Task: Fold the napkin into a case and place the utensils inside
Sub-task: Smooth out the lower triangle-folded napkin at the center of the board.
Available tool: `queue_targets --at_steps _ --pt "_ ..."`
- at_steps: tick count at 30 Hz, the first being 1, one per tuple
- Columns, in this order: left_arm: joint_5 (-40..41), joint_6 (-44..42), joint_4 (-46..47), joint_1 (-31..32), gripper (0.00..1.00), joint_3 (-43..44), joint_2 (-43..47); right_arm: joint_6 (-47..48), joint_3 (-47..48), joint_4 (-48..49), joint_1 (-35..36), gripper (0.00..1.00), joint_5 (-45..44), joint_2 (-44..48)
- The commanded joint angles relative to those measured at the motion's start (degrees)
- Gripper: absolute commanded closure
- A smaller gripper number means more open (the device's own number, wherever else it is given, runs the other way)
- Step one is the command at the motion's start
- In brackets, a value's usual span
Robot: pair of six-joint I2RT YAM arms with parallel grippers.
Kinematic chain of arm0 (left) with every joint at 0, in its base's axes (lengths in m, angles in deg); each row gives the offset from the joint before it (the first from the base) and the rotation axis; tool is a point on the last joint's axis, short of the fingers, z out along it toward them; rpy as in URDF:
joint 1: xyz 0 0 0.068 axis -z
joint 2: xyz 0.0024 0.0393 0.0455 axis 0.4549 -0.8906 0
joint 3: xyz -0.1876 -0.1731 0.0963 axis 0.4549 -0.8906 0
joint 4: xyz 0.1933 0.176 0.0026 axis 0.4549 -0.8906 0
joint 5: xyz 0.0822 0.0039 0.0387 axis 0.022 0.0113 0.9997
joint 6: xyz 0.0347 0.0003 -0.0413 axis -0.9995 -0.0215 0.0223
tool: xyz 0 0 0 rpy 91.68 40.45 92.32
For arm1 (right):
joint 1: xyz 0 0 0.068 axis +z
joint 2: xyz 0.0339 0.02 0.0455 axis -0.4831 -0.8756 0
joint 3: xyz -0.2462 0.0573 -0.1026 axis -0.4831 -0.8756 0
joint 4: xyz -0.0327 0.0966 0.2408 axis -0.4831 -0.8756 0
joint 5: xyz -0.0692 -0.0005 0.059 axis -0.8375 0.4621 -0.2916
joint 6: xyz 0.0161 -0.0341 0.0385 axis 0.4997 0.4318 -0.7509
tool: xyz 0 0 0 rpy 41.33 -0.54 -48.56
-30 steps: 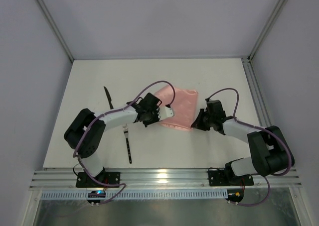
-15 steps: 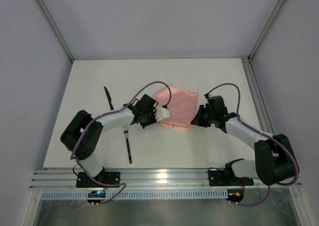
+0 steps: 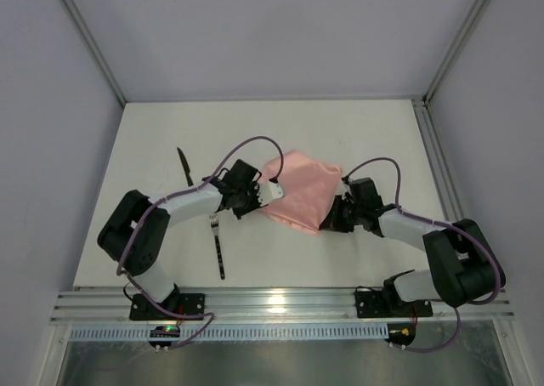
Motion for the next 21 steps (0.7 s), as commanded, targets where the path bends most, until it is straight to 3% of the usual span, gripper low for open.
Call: queue_targets --at_steps 1,4,8,15,21 --pt "-2.76 -0.57 0.21 1.3 0.76 0.15 3.22 -0.25 1.18 4.26 0.33 0.96 1.22 -1.1" --pt "0.49 -1.35 3.12 5.94 0.63 -0.74 5.52 0.18 1.8 3.38 0.25 0.96 1.48 -0.23" --pt "1.55 -1.27 3.47 10.96 0.58 1.54 3.08 -0.16 1.71 3.2 0.25 0.96 2.44 2.06" --pt "2.26 -2.23 6.46 15.89 0.58 5.67 -4.3 -0.61 1.71 3.56 0.25 0.96 4.47 2.41" --pt "3.13 -2.59 7.16 15.98 0.69 7.26 -7.56 -0.61 1.54 4.26 0.33 0.96 5.18 1.97"
